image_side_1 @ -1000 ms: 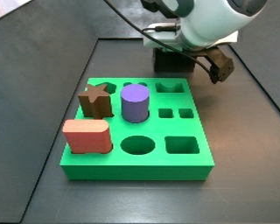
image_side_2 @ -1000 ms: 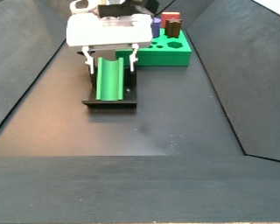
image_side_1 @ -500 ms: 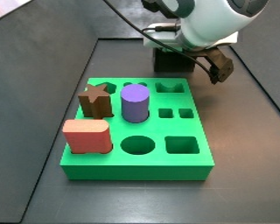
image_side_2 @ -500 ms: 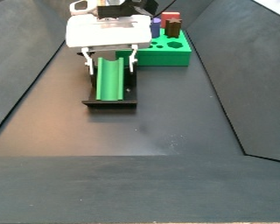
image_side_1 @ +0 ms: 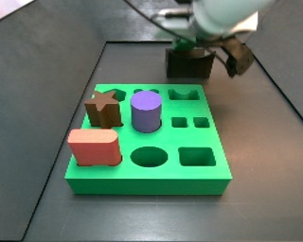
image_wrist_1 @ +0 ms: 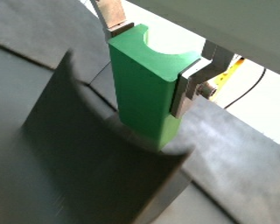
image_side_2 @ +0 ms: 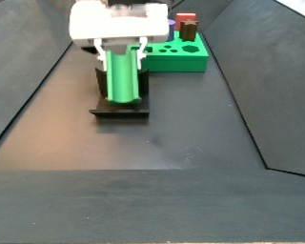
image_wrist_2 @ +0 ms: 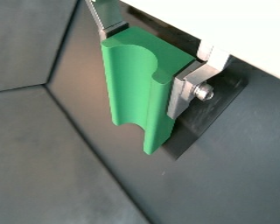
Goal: Pick up the arch object. Move up. Place the arch object on the fixture. Regrasp the arch object. Move to above the board. Insert the arch object.
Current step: Move to above the board.
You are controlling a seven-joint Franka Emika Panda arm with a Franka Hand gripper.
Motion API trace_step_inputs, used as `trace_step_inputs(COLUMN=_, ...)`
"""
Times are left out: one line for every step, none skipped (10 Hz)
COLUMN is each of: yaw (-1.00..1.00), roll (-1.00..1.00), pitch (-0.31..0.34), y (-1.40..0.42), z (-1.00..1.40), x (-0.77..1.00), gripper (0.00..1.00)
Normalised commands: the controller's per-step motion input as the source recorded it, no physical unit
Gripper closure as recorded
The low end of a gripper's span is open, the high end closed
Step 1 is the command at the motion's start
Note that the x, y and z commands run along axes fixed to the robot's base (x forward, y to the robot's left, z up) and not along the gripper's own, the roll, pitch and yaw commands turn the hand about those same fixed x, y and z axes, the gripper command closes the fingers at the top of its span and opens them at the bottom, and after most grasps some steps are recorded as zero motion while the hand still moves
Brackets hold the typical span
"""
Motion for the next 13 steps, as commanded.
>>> trace_step_inputs(yaw=-0.14, roll=-0.12, pitch=-0.117, y=0.19, z=1.0, x=-0.16, gripper=1.0)
trace_step_inputs(yaw=-0.15, roll=-0.13, pitch=-0.089, y=0.18, z=1.0, x=-0.16, gripper=1.0)
trace_step_inputs(yaw=-0.15, roll=-0.13, pitch=-0.05, y=0.18, z=1.0, x=-0.16, gripper=1.0)
trace_step_inputs(yaw=-0.14, roll=-0.13, pitch=-0.023, y=0.17, z=1.0, x=-0.16, gripper=1.0)
trace_step_inputs(yaw=-0.13, roll=-0.14, pitch=-0.008, y=0.16, z=1.0, x=-0.16, gripper=1.0)
trace_step_inputs(yaw=-0.1, roll=-0.14, pitch=0.015, y=0.15, z=1.0, x=-0.15, gripper=1.0)
trace_step_inputs(yaw=-0.09, roll=-0.14, pitch=0.022, y=0.15, z=1.0, x=-0.15, gripper=1.0)
trace_step_inputs(yaw=-0.07, roll=-0.13, pitch=0.023, y=0.14, z=1.0, x=-0.15, gripper=1.0)
trace_step_inputs(yaw=-0.05, roll=-0.12, pitch=0.023, y=0.14, z=1.0, x=-0.15, gripper=1.0)
trace_step_inputs(yaw=-0.04, roll=-0.11, pitch=0.024, y=0.13, z=1.0, x=-0.15, gripper=1.0)
trace_step_inputs(yaw=-0.03, roll=-0.1, pitch=0.022, y=0.12, z=1.0, x=-0.15, gripper=1.0)
trace_step_inputs(yaw=-0.02, roll=-0.09, pitch=0.022, y=0.11, z=1.0, x=-0.14, gripper=1.0)
trace_step_inputs(yaw=-0.02, roll=-0.09, pitch=0.026, y=0.09, z=0.95, x=-0.13, gripper=1.0)
